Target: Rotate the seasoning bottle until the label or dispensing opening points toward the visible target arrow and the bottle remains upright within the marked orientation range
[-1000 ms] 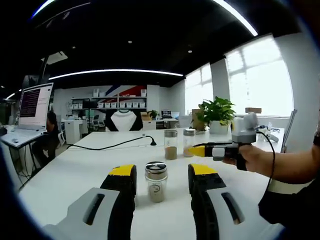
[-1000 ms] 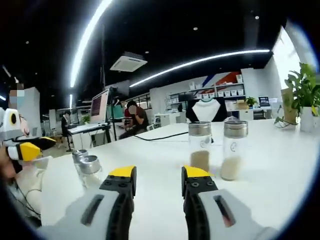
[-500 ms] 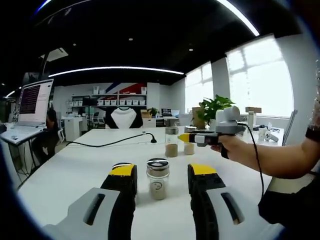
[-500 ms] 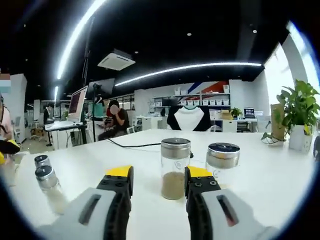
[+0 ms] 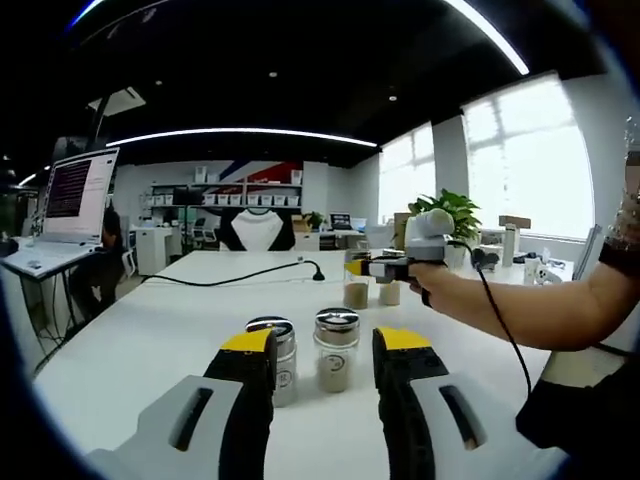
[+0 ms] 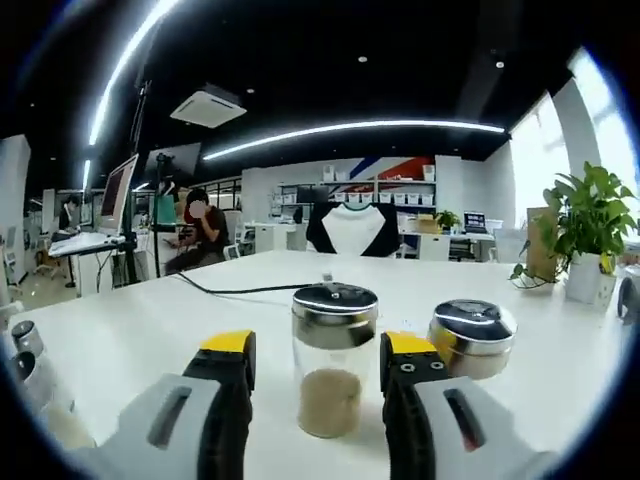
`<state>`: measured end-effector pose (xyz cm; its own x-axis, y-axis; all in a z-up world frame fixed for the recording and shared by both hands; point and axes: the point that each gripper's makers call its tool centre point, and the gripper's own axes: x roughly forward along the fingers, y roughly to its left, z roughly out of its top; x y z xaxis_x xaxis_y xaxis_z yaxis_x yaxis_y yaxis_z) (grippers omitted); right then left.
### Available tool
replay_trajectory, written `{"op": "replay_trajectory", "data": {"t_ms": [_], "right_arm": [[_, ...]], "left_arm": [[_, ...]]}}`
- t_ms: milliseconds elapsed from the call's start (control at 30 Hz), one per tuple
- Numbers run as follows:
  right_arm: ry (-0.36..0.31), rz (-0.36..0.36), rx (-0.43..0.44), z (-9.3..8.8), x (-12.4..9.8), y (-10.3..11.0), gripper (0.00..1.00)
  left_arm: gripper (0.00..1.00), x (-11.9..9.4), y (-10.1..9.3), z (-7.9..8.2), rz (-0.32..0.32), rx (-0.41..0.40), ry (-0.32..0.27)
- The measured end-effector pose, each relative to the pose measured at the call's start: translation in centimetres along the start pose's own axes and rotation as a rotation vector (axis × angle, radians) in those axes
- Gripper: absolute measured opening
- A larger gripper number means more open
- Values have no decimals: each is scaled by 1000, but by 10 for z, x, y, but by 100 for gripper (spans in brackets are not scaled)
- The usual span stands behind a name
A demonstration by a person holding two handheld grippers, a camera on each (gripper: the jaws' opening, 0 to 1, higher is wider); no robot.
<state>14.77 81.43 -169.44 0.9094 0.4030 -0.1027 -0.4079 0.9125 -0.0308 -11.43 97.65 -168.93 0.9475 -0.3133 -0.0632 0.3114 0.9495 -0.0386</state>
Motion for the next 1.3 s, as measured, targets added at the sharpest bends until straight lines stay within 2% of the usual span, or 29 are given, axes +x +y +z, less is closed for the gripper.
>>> {"op": "replay_trajectory", "data": {"t_ms": [300, 567, 700, 833, 1033, 1167, 1233, 1300], "right_arm": [[-12, -10, -18, 10, 43, -20, 46], [-3, -14, -43, 11, 54, -22, 42], [0, -7, -29, 12, 53, -22, 40], [-2, 10, -16, 12, 50, -17, 39], [-2, 66, -14, 12, 30, -3, 39], [-9, 120, -23, 15, 12, 9, 38], [0, 172, -13, 14, 2, 15, 38], [6, 196, -7, 12, -14, 18, 38]], "left_arm": [[40, 4, 4, 0, 6, -3, 5], [39, 0, 8, 4, 19, 5, 4], [39, -1, 8, 6, 21, 8, 1], [39, -2, 7, 9, 18, 13, -2], [39, -2, -2, 13, 0, 24, -9], [39, 0, -16, 18, -33, 33, -18], [39, 2, -24, 21, -52, 41, -24], [39, 4, -38, 24, -85, 51, -29]]}}
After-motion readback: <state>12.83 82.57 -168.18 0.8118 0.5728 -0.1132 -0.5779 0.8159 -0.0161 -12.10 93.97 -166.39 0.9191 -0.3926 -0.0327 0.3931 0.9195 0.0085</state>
